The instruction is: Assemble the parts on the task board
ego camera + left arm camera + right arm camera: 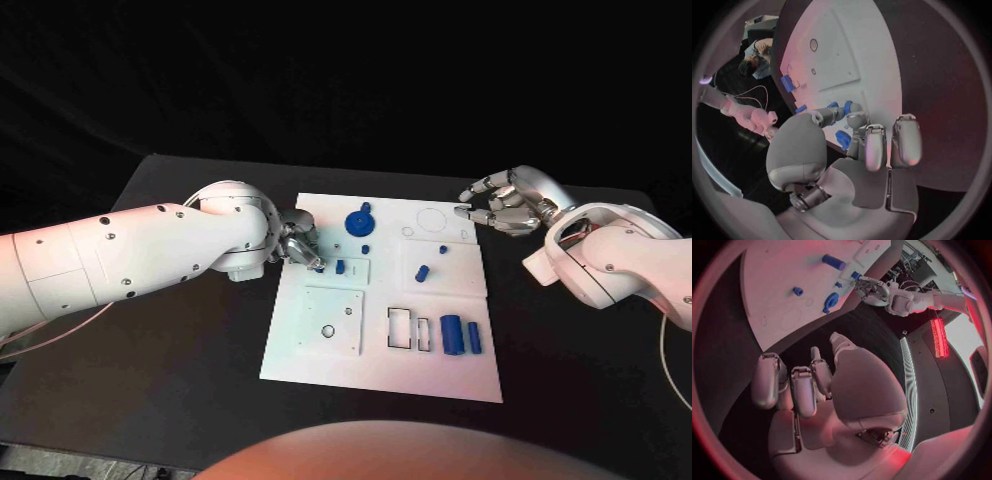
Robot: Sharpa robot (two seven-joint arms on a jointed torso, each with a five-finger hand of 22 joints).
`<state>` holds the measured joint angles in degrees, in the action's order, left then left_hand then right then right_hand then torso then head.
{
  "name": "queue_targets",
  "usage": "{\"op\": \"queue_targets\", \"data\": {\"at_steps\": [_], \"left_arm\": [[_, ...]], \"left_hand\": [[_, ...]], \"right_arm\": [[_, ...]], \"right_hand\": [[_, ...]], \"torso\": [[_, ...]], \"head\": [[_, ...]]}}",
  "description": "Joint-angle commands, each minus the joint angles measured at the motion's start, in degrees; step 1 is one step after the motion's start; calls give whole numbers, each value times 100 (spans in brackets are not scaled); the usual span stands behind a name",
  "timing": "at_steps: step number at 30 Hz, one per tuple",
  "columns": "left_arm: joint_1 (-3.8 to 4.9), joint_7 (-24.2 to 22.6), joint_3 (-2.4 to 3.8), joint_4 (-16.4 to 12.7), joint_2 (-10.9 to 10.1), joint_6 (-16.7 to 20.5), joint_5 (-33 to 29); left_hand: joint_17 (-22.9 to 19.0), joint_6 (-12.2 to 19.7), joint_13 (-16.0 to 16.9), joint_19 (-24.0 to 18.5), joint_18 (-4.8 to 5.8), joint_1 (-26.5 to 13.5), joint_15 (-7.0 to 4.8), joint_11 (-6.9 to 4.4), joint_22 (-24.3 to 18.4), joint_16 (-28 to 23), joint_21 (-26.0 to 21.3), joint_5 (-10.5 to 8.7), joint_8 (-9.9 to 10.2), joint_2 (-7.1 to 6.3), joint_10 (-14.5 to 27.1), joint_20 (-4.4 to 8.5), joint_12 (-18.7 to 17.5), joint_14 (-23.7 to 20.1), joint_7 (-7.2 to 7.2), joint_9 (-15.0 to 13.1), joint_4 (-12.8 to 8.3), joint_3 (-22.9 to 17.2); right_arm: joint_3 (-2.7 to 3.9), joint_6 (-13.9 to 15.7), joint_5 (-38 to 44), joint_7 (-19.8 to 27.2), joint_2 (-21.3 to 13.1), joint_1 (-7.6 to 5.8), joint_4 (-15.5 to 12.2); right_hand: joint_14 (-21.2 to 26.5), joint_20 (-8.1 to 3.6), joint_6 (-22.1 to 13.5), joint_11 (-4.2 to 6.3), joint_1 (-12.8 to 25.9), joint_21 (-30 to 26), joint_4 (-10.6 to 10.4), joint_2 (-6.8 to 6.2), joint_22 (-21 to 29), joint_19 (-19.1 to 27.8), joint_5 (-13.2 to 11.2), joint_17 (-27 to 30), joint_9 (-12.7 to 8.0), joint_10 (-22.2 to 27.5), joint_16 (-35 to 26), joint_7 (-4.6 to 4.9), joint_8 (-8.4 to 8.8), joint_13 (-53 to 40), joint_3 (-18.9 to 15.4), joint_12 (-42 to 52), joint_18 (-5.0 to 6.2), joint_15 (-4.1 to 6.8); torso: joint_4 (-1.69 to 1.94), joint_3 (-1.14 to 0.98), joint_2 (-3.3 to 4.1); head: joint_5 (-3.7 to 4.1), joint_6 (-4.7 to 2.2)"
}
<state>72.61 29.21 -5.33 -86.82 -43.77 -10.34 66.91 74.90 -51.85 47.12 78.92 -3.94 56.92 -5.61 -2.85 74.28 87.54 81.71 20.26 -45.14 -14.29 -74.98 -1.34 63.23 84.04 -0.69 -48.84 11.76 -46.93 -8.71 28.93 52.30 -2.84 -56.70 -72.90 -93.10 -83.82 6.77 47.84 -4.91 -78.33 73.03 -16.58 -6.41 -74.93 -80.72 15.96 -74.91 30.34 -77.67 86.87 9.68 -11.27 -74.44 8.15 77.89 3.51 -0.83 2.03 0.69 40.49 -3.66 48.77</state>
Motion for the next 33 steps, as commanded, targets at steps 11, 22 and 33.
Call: {"op": "queue_targets", "data": {"at_steps": [11, 22, 33], "left_arm": [[-6, -2, -3, -9, 1, -81, -3], [-6, 0, -3, 35, 2, -69, -19], [-6, 0, -3, 54, 0, -88, -24]], "left_hand": [[888, -72, -35, 12, 19, -165, -32, -23, 5, 37, -6, 9, -54, 7, -25, 53, 42, 451, -2, 84, 125, 242], [880, -80, -78, 10, 18, -272, -27, -15, -1, 35, -19, 11, -79, 41, -13, 51, 49, 447, -11, 169, 320, 573], [897, -88, -96, 15, 19, -283, -22, -11, 3, 41, -25, 12, -110, 52, -13, 48, 71, 451, -14, 241, 455, 939]], "right_arm": [[0, -48, 23, 46, 3, 4, -1], [0, -37, 24, 44, 0, 4, 0], [0, -31, 25, 46, -1, 5, 3]], "right_hand": [[-432, -12, -57, 7, 86, -28, 0, 6, -510, 46, 22, -793, -8, 46, -23, 0, -40, 3, 47, -25, 64, 22], [-430, -13, -60, 7, 90, -38, 1, 6, -506, 50, 22, -785, -9, 50, -27, 0, -41, 10, 48, -30, 65, 22], [-430, -13, -62, 7, 96, -40, 0, 4, -505, 50, 21, -785, -9, 53, -28, 1, -41, 14, 47, -33, 66, 22]], "torso": [[2, 1, 1], [-1, 0, 1], [-2, 0, -1]], "head": [[4, 4], [9, 7], [11, 12]]}}
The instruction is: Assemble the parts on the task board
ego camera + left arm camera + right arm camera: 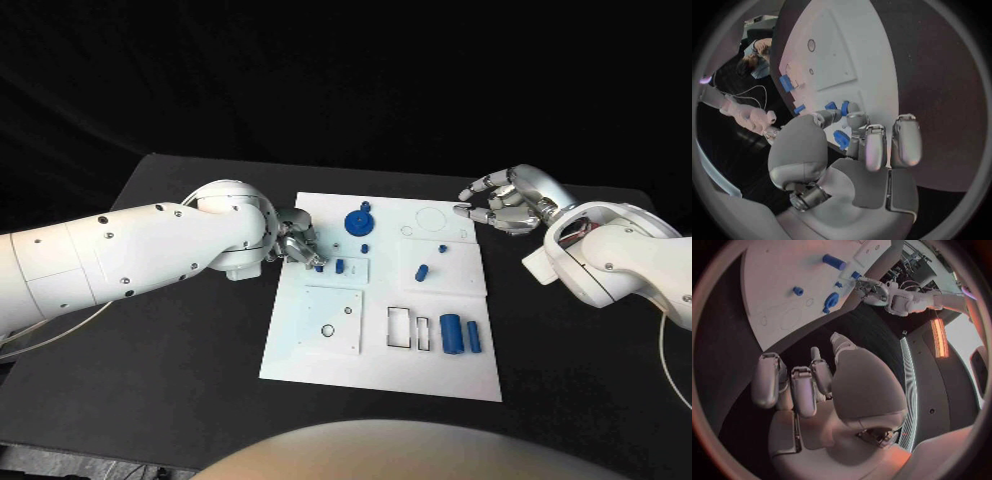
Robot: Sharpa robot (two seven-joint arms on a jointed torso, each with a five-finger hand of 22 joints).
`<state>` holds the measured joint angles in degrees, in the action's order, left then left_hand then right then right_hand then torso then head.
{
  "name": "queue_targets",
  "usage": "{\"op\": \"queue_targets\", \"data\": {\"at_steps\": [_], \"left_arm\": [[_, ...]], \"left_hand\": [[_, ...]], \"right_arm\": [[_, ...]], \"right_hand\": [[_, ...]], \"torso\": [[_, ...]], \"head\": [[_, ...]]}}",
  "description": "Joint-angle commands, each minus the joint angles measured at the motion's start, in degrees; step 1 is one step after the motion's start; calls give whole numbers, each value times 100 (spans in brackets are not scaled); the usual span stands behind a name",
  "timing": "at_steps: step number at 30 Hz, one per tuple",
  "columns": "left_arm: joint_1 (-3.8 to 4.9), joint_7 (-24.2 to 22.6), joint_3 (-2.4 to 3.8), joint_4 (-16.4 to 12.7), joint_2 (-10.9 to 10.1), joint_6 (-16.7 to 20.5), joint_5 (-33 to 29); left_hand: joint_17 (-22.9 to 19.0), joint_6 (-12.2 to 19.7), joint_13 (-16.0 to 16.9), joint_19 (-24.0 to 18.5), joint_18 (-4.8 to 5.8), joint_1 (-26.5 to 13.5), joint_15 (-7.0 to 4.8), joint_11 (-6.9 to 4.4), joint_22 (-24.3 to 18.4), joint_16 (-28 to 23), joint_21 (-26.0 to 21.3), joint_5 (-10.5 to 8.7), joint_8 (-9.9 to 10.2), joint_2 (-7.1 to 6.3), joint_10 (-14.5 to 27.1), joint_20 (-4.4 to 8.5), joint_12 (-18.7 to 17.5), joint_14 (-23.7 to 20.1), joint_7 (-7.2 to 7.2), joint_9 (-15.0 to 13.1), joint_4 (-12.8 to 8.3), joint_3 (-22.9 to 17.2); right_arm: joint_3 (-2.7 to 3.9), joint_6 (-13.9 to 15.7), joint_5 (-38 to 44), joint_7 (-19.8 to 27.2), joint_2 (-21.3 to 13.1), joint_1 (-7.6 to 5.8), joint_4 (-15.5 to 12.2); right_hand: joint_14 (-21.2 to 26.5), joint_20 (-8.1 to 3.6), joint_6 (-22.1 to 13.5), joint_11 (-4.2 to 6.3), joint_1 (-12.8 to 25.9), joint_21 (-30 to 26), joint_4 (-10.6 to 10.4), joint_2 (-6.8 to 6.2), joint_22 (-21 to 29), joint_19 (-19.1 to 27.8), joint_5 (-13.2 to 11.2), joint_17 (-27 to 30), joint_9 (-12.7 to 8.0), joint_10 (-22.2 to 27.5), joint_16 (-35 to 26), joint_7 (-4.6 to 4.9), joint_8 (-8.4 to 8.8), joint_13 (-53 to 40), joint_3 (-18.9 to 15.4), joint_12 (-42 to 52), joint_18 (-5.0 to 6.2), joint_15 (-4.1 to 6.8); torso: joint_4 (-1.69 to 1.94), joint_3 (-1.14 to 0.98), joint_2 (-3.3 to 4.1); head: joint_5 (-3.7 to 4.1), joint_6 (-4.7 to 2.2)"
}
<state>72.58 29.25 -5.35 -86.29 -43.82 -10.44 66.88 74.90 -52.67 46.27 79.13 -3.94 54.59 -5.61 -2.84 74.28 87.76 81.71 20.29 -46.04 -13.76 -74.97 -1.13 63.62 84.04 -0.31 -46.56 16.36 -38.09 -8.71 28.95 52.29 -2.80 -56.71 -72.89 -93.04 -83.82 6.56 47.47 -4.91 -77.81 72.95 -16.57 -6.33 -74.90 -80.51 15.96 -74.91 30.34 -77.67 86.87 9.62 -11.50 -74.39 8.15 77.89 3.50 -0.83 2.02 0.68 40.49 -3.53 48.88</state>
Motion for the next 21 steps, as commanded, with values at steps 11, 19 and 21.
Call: {"op": "queue_targets", "data": {"at_steps": [11, 19, 21], "left_arm": [[-2, -23, 6, -13, -9, 36, -37], [-4, -25, 48, -81, -67, 96, -71], [-3, -25, 64, -94, -80, 110, -77]], "left_hand": [[953, -43, -15, -1, 19, -192, -17, -7, 8, 38, -31, 3, -52, 65, -38, 23, 69, 464, -55, 102, 38, 544], [946, -41, -32, -4, 17, -225, -18, -8, 1, 36, -38, -2, -57, 60, -36, 25, 68, 462, -55, 129, 39, 699], [942, -41, -37, -7, 16, -234, -19, -7, -2, 35, -41, -2, -58, 63, -35, 25, 66, 461, -54, 133, 40, 722]], "right_arm": [[0, -22, 26, 54, 2, 6, -2], [0, -29, 26, 53, 2, 12, 4], [0, -30, 26, 52, 3, 14, 5]], "right_hand": [[-430, 8, -26, 7, 44, -32, -1, -4, -507, 29, 21, -786, -10, 53, -28, 6, -19, 8, 47, -33, 67, 22], [-431, 8, -31, 7, 58, -35, -2, -8, -507, 28, 20, -788, -10, 46, -28, 7, -20, 3, 45, -28, 66, 22], [-431, 8, -31, 7, 58, -35, -2, -8, -507, 28, 20, -788, -10, 46, -28, 7, -20, 3, 45, -28, 66, 22]], "torso": [[1, 1, -4], [-1, 2, -2], [-1, 0, -3]], "head": [[0, -1], [3, -8], [3, -10]]}}
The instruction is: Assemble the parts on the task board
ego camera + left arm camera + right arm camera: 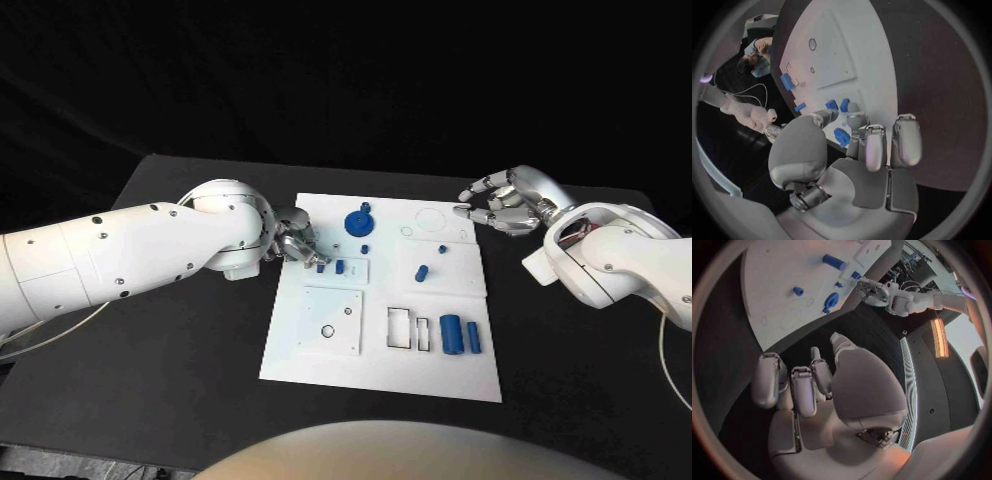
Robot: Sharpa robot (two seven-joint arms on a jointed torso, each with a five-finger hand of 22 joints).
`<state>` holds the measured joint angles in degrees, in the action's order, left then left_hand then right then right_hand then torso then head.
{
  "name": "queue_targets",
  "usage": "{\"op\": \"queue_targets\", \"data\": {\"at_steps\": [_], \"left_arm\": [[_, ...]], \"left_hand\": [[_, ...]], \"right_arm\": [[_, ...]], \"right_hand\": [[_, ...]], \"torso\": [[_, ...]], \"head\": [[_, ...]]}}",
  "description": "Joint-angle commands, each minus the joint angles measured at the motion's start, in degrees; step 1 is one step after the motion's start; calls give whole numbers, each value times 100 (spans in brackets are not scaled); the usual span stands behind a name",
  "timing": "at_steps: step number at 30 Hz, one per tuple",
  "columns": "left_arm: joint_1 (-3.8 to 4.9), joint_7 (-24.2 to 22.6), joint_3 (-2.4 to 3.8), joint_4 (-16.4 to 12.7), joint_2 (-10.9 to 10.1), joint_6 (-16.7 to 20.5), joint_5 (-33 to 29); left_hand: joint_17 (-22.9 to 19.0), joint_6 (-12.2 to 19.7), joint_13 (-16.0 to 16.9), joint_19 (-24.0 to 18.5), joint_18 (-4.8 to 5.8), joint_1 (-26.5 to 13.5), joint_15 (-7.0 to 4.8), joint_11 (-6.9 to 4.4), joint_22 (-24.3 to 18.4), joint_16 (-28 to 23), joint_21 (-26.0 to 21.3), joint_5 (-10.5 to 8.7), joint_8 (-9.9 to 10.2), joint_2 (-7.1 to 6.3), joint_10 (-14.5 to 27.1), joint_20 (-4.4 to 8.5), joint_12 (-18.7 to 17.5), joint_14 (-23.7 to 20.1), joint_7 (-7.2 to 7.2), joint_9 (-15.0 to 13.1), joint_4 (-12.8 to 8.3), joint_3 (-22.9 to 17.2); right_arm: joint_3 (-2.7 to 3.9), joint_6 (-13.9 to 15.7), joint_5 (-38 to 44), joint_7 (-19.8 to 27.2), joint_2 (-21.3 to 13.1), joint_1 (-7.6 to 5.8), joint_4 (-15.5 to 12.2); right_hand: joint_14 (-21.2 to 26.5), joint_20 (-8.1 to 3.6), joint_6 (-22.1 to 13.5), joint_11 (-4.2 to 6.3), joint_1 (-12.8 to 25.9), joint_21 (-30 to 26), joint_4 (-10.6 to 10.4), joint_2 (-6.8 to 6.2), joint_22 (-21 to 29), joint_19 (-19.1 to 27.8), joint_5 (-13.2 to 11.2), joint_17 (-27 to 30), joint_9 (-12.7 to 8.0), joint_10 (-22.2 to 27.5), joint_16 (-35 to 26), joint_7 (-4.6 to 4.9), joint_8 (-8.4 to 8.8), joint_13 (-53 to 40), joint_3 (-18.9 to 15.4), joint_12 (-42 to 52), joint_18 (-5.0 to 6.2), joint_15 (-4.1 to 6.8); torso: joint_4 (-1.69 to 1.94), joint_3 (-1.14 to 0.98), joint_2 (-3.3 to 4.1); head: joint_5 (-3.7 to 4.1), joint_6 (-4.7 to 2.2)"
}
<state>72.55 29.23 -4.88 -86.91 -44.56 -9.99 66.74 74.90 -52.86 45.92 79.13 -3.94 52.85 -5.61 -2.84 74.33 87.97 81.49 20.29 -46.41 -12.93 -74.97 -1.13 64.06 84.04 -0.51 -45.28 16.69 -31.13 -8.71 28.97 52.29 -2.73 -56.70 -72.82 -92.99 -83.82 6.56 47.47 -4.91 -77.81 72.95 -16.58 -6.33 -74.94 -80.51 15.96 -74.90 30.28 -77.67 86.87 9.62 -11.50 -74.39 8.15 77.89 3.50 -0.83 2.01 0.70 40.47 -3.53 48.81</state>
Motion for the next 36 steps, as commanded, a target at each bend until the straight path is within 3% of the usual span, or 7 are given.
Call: {"op": "queue_targets", "data": {"at_steps": [1, 9, 12, 16, 19, 26, 36], "left_arm": [[0, -23, 31, -40, -18, 81, -71], [4, -52, 179, -115, -110, 434, -297], [8, -191, 225, -171, -148, 785, -605], [14, -712, 249, -213, -157, 1327, -978], [12, -1328, 228, -226, -132, 1683, -941], [-22, -2790, 82, -162, 47, 2435, 79], [-137, -3356, -13, 152, 392, 2504, 1461]], "left_hand": [[943, -22, -3, -4, 16, -64, -19, -8, -4, 14, -17, -1, -22, -17, -35, 26, 22, 461, -34, 7, 7, 34], [740, 52, -179, -83, -11, -36, -15, 4, -116, -58, -85, 21, 17, 37, 65, 29, -92, 410, -51, 51, -3, 128], [298, 313, -799, -318, -80, 196, 53, 100, -438, -244, -297, 60, 206, 22, 443, -17, -525, 295, -163, 207, 4, 279], [-1029, 866, -1590, -1365, -373, 714, 327, 415, -1841, -949, -1322, 94, 556, -28, 1310, -250, -1244, -188, -503, 538, 8, 435], [-3305, 1246, -1929, -2523, -633, 1534, 592, 684, -3336, -2423, -2665, 80, 797, -110, 2034, -471, -1699, -1428, -800, 827, -13, 317], [-3946, 736, -2814, -2373, -655, 2808, 618, 724, -3602, -2930, -3071, 45, 1645, -249, 2126, -523, -2549, -1621, -782, 1889, -338, 200], [-4068, 600, -3389, -2410, -647, 2842, 665, 798, -3589, -3016, -3122, 23, 2075, -334, 2160, -557, -3240, -1605, -808, 2292, -394, 461]], "right_arm": [[0, -33, 26, 45, 3, 9, 1], [0, -31, 26, 49, 10, 17, 8], [0, -28, 26, 51, 13, 21, 14], [0, -25, 23, 57, 22, 24, 33], [0, -27, 16, 61, 28, 25, 48], [0, -40, 2, 70, 37, 28, 74], [-1, -54, 12, 81, 63, 41, 74]], "right_hand": [[-431, 7, -31, 7, 58, -35, -2, -7, -503, 28, 21, -788, -5, 46, -28, 7, -20, 3, 45, -29, 67, 22], [-431, 7, -31, 7, 58, -35, -2, -7, -503, 28, 21, -788, -5, 46, -28, 7, -20, 3, 45, -29, 67, 22], [-431, 7, -31, 7, 58, -35, -2, -7, -503, 28, 21, -788, -5, 46, -28, 7, -20, 3, 45, -29, 67, 22], [-431, 7, -31, 7, 58, -35, -2, -7, -503, 28, 21, -788, -5, 46, -28, 7, -20, 3, 45, -29, 67, 22], [-429, 7, -34, 7, 67, -63, -1, -5, -488, 41, 21, -779, -5, 56, -33, 6, -23, 16, 47, -39, 73, 23], [-428, 7, -35, 7, 66, -58, 1, -4, -492, 38, 22, -773, -5, 55, -36, 6, -24, 15, 49, -38, 71, 23], [-424, 7, -35, 8, 62, -82, 4, 1, -479, 50, 25, -759, -6, 68, -43, 6, -26, 31, 55, -51, 77, 23]], "torso": [[-1, -2, -1], [-2, -3, -2], [-6, -5, -4], [-1, -9, -3], [1, -6, 1], [4, 3, 4], [-12, 7, 16]], "head": [[3, -2], [13, -29], [13, -50], [30, -82], [54, -101], [120, -180], [169, -246]]}}
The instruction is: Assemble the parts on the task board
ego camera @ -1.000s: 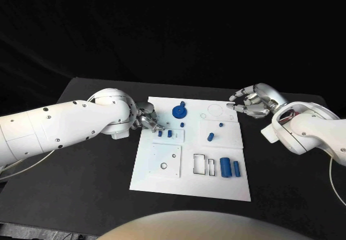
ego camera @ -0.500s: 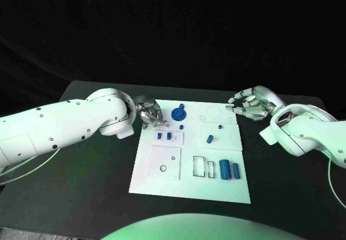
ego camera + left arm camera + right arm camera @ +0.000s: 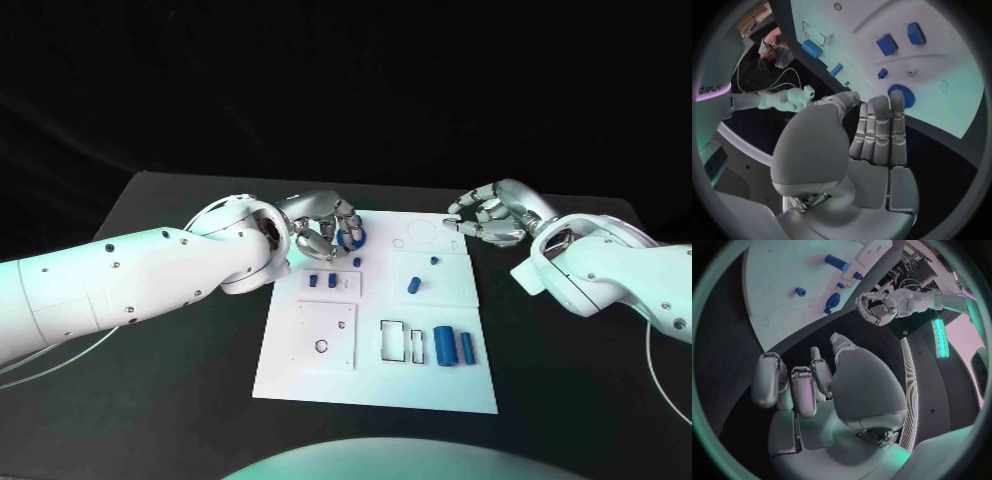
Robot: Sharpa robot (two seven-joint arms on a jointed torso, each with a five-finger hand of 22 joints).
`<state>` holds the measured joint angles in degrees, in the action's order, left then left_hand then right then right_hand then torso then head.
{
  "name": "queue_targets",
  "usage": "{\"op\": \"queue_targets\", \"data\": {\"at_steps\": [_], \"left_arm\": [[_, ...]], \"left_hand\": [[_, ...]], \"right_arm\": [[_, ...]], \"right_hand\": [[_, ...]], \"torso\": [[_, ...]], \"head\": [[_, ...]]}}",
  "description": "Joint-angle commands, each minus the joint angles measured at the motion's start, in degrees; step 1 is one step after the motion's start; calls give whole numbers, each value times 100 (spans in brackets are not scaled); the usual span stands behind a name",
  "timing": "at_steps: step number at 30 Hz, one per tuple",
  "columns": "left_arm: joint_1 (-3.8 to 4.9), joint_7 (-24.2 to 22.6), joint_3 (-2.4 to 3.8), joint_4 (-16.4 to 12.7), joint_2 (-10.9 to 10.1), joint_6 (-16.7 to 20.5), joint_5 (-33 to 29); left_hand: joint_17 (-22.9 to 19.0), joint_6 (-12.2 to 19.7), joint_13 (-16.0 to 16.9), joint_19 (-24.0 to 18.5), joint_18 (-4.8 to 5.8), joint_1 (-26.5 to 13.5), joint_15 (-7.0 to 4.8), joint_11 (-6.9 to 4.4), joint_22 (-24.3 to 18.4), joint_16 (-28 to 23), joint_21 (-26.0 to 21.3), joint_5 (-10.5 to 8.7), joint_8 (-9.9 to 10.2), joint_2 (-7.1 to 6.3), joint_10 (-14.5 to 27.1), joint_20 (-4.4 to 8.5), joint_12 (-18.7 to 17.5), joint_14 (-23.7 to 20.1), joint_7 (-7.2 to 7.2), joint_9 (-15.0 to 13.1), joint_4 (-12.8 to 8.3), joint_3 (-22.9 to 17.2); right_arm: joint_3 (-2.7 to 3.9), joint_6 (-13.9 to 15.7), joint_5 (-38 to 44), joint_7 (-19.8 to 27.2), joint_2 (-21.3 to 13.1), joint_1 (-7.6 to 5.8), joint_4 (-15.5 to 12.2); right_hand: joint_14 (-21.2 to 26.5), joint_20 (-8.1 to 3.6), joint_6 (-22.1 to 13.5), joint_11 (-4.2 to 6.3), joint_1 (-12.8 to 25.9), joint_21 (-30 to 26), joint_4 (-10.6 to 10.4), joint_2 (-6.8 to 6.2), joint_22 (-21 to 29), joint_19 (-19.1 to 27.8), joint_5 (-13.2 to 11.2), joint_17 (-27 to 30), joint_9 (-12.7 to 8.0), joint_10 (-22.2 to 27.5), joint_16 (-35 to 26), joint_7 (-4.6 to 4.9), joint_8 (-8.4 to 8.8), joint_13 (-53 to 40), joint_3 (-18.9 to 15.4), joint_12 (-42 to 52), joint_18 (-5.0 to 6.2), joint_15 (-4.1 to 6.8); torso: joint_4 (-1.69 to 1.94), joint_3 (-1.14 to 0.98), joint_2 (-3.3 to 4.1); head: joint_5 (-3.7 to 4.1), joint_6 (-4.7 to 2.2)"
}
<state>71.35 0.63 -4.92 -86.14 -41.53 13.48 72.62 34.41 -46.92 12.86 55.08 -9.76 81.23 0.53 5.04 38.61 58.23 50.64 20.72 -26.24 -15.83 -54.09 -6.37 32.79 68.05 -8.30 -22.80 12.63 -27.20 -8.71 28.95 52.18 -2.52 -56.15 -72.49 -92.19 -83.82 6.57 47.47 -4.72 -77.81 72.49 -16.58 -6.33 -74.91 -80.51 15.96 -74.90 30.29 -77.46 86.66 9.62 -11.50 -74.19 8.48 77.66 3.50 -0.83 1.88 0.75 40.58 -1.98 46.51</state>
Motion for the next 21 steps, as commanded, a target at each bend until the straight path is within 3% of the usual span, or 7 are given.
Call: {"op": "queue_targets", "data": {"at_steps": [1, 11, 13, 21], "left_arm": [[-24, -483, -16, 111, 131, 113, 960], [-55, -187, -59, 427, 457, -340, 1533], [-57, -96, -61, 465, 494, -471, 1608], [-60, 99, -62, 642, 638, -790, 1688]], "left_hand": [[-27, 9, -119, -8, -66, 9, 58, 18, -22, -49, -48, -21, 77, -41, 86, -40, -159, -14, -26, 60, 15, 89], [-42, 65, -460, 119, -70, 111, 118, 101, 53, 187, 57, -21, 321, -20, 248, -90, -570, 167, 0, 244, 20, 289], [314, 57, -516, 200, -64, 128, 115, 96, 166, 530, 193, -20, 372, -6, 217, -91, -602, 372, 1, 282, 37, 342], [778, 98, -708, 546, 32, 202, 111, 97, 788, 1045, 742, -21, 541, 39, 402, -91, -816, 614, 4, 389, 77, 485]], "right_arm": [[0, -52, 25, 63, 8, 9, -7], [-1, -54, 31, 71, 27, 16, -19], [-1, -55, 34, 71, 27, 17, -22], [-1, -54, 37, 72, 34, 17, -24]], "right_hand": [[-424, 6, -35, -11, 62, -36, 5, 1, -482, 50, 25, -759, -6, 47, -22, 6, -26, 12, 23, -28, 76, 23], [-415, 6, -37, -11, 60, -83, 6, 3, -456, 75, 27, -725, -6, 87, -39, 6, -27, 60, 27, -68, 87, 23], [-415, 6, -37, -11, 60, -83, 6, 3, -456, 75, 27, -725, -6, 87, -39, 6, -27, 60, 27, -68, 87, 23], [-415, 6, -37, -11, 60, -83, 6, 3, -456, 75, 27, -725, -6, 87, -39, 6, -27, 60, 27, -68, 87, 23]], "torso": [[0, 1, 6], [-5, 0, 8], [-8, -2, 9], [0, -1, 5]], "head": [[17, -21], [12, -26], [12, -23], [10, -13]]}}
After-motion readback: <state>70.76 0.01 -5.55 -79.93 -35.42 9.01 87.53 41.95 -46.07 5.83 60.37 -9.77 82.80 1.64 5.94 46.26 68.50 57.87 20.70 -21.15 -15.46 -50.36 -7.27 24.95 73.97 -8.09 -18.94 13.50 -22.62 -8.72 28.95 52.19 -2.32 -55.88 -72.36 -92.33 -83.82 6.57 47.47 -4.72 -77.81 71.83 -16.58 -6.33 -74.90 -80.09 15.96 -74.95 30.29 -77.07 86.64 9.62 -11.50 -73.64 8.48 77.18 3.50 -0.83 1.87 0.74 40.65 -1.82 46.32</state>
